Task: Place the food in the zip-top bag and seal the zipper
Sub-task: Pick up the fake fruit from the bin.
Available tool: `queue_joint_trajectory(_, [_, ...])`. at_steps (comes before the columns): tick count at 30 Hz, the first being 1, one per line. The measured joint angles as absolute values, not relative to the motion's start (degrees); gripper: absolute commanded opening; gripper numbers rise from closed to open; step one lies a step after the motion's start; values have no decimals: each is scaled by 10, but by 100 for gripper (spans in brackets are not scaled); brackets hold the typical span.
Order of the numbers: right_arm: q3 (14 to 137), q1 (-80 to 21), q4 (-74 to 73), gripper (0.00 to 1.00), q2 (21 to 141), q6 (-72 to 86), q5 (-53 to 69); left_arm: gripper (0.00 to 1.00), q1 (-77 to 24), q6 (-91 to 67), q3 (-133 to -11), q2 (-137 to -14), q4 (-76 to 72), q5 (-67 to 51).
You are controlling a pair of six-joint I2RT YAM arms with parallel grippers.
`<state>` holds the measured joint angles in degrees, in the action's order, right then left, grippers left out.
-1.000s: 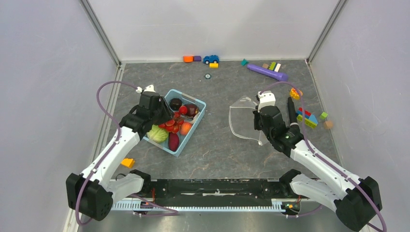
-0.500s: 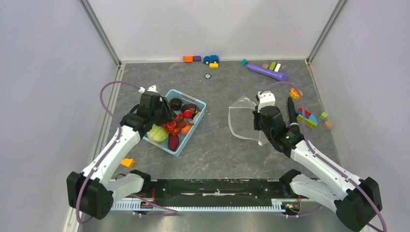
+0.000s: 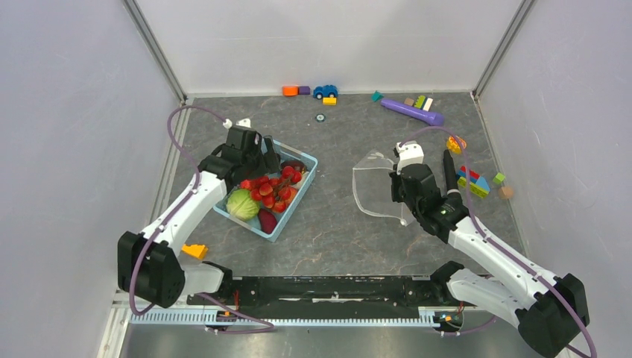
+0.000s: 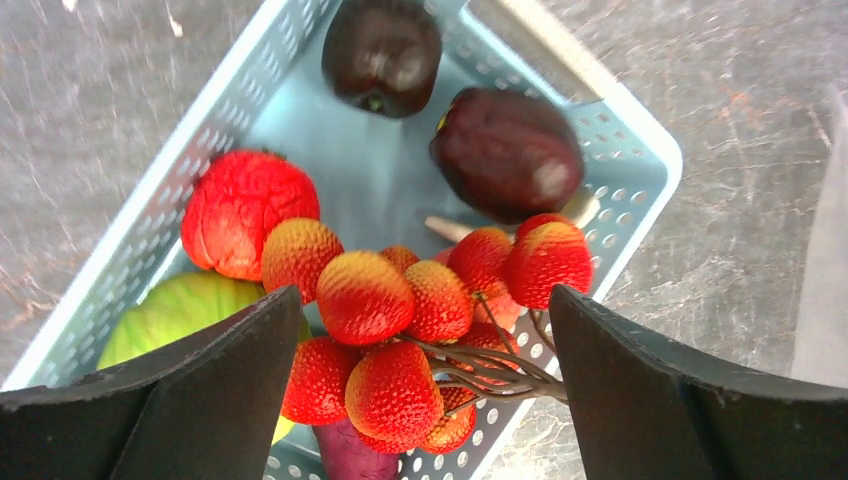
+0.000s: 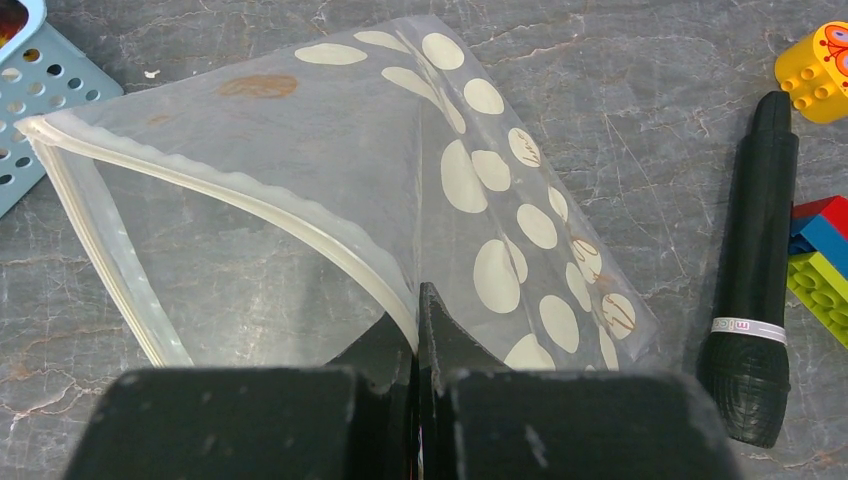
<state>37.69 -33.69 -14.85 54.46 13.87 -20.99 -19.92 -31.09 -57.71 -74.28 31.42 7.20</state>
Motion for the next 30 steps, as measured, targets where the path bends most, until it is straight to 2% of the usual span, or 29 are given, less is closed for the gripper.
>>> queue_joint_trajectory(4, [377,-337,-151,0,543,138,-210,100,-199,-274,-596,-719,308,63])
queue_joint_trajectory(9, [377,-337,-151,0,543,136,-210,100,-204,-217,-588,-654,280,-15])
queue_joint_trajectory(13, [377,-337,-151,0,543,133,-210,100,-252,-168,-551,-603,242,-46])
queue_joint_trajectory(19, [377,-337,-151,0,543,129,-208,94,-336,-115,-540,-629,239,23])
queue_joint_trajectory(24, [377,-337,-151,0,543,126,-207,87,-347,-105,-540,-652,243,88])
queue_joint_trajectory(30, [377,-337,-151,0,543,125,-206,76,-359,-104,-540,-681,243,114])
